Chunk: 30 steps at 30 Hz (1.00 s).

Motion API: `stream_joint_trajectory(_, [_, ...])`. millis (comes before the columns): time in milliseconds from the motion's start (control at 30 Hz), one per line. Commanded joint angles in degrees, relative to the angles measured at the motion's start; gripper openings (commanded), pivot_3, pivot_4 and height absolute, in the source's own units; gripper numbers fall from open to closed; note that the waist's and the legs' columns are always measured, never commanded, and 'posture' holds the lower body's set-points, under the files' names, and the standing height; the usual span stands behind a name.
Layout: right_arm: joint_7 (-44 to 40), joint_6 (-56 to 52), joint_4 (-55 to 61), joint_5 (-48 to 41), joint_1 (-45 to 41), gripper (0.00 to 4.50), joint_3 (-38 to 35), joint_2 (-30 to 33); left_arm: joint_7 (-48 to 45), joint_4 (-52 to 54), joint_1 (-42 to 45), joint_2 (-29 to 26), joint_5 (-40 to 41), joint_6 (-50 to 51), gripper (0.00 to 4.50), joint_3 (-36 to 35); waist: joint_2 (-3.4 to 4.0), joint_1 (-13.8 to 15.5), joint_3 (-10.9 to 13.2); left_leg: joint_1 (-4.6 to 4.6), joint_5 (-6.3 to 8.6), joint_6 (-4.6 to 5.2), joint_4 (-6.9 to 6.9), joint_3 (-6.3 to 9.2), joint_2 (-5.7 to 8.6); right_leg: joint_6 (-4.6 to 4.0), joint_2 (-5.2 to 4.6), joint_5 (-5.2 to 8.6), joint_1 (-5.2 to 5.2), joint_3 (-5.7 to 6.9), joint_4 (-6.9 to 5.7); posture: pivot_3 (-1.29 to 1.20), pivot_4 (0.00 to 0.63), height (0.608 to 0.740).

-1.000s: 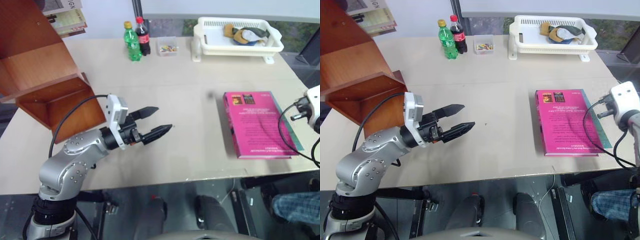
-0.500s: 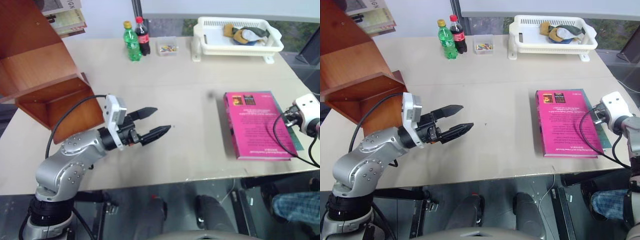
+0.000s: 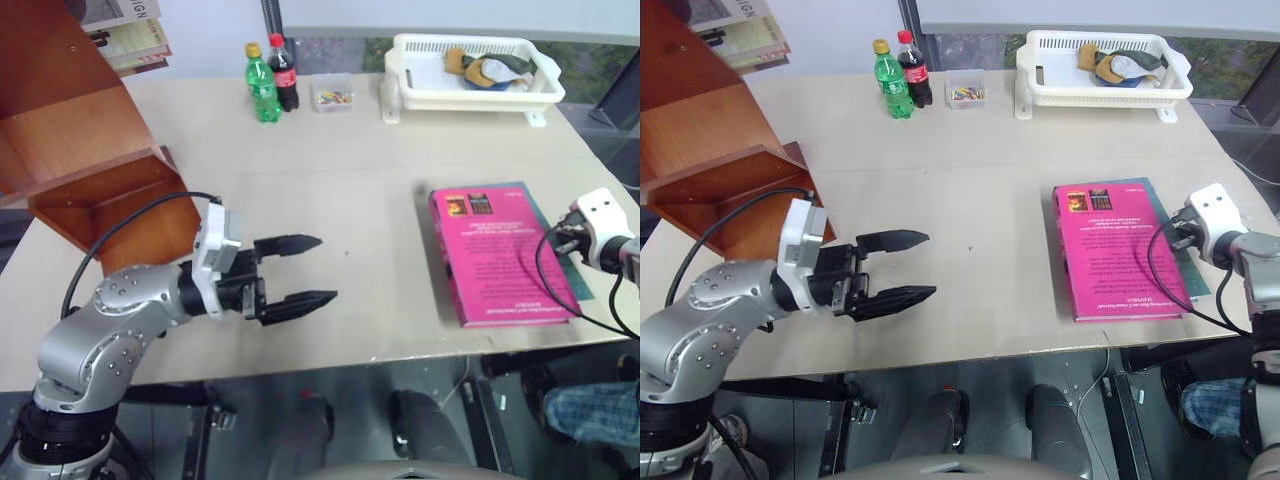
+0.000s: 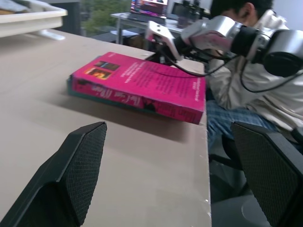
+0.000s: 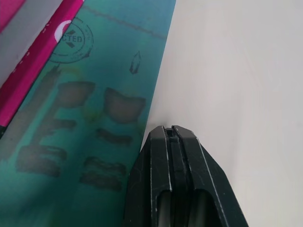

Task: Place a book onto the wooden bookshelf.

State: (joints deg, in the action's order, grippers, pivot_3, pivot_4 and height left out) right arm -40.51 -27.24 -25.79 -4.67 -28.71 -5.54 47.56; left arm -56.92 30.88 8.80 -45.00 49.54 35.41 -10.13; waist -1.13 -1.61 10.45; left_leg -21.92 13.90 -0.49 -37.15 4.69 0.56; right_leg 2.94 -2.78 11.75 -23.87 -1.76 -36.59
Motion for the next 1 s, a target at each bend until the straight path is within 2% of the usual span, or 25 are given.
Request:
stream_joint_trajectory(33, [0.01, -1.0, 2.86, -0.95, 0.38, 0.02, -1.2, -0.19, -1.65, 0.84, 1.2, -0.74, -0.2, -1.56, 4.5, -0.19, 0.0, -0.15, 0.0, 0.0, 0.0, 0.0, 0.0, 0.0, 0.0, 0.01, 0.0, 0.0, 0.0, 0.0, 0.0, 0.0, 0.15, 0.74])
stream_joint_trajectory(600, [3.72, -12.49, 19.93, -3.99, 6.34, 0.02, -0.54, -6.02, 0.76, 0.72, -0.06, -0.2, -0.88, -0.72, 4.5, -0.19, 0.0, -0.71, 0.0, 0.03, 0.0, 0.0, 0.0, 0.02, -0.03, 0.12, 0.02, 0.05, 0.0, 0.0, -0.06, 0.0, 0.15, 0.74])
stream_joint_trajectory(700, [5.12, -12.33, 21.51, -3.61, 7.02, 0.02, -1.48, -6.07, 5.67, -0.29, -0.27, 1.21, 1.35, 2.43, 4.5, -1.07, 0.0, -0.64, 0.0, 0.03, 0.0, 0.0, 0.0, 0.02, -0.02, 0.18, 0.02, 0.09, 0.0, 0.0, -0.06, 0.0, 0.15, 0.74])
stream_joint_trajectory(833, [6.01, -7.87, 23.06, -3.21, 8.95, 0.02, -4.37, -3.96, 14.23, -2.3, -0.35, 6.41, 8.94, 8.79, 4.5, -1.8, 0.0, -0.51, 0.0, 0.01, 0.0, 0.01, 0.0, 0.06, -0.01, 0.19, 0.0, 0.08, -0.01, 0.01, -0.07, 0.0, 0.15, 0.74])
stream_joint_trajectory(967, [6.3, -3.93, 25.56, -3.11, 12.08, 1.11, -7.7, -1.81, 24.48, -5.42, 2.46, 13.42, 10.69, 12.67, 4.5, 0.33, 0.02, 0.05, -0.01, -0.01, 0.0, 0.01, -0.03, 0.07, 0.04, 0.12, -0.04, 0.04, 0.0, 0.01, -0.07, 0.0, 0.15, 0.74])
stream_joint_trajectory(1000, [6.15, -2.46, 26.49, -3.76, 13.08, 1.82, -9.29, -1.71, 25.83, -6.34, 3.4, 14.58, 11.12, 13.99, 4.5, 0.93, -0.01, 0.06, 0.0, 0.0, 0.0, 0.01, -0.04, 0.09, 0.07, 0.13, -0.06, 0.04, 0.02, 0.02, -0.08, 0.0, 0.15, 0.74])
